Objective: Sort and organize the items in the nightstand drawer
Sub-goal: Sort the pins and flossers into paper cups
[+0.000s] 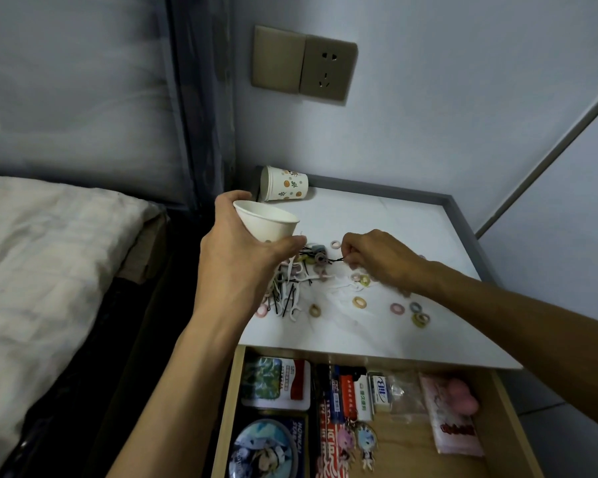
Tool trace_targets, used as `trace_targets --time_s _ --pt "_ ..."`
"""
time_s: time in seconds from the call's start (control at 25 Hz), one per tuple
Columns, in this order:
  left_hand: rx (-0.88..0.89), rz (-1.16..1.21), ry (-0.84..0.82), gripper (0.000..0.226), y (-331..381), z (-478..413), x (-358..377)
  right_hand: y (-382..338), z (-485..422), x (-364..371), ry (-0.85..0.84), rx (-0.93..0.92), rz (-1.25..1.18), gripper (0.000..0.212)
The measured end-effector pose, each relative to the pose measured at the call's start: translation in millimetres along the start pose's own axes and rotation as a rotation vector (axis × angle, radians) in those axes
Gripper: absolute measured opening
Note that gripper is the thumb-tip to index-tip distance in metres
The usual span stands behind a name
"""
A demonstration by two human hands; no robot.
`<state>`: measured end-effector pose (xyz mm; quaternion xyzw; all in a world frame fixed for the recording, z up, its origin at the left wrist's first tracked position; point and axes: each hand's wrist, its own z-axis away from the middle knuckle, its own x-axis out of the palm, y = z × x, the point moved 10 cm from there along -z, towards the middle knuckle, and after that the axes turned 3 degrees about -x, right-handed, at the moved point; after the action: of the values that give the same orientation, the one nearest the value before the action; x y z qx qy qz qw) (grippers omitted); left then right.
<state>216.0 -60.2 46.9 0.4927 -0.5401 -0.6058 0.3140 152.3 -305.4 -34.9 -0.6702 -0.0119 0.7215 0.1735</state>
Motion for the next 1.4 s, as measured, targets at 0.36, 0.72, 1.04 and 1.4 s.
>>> trace_targets --time_s 0.36,0.72,1.04,1.4 --pt "0.007 -0.001 0.004 0.082 -2 -1 -2 3 -14 9 0.284 0.248 -0.313 0.017" --pt "0.011 -0.004 -0.003 0.082 -3 0 -2 -9 -18 14 0.131 0.271 -0.010 0.009" --pt "-0.003 -0.008 -0.026 0.083 -1 2 4 23 12 -23 0.051 0.258 0.028 0.013" --pt "-0.005 -0.122 -0.122 0.086 0 12 23 -67 32 -108 0.148 -0.107 -0.369 0.010"
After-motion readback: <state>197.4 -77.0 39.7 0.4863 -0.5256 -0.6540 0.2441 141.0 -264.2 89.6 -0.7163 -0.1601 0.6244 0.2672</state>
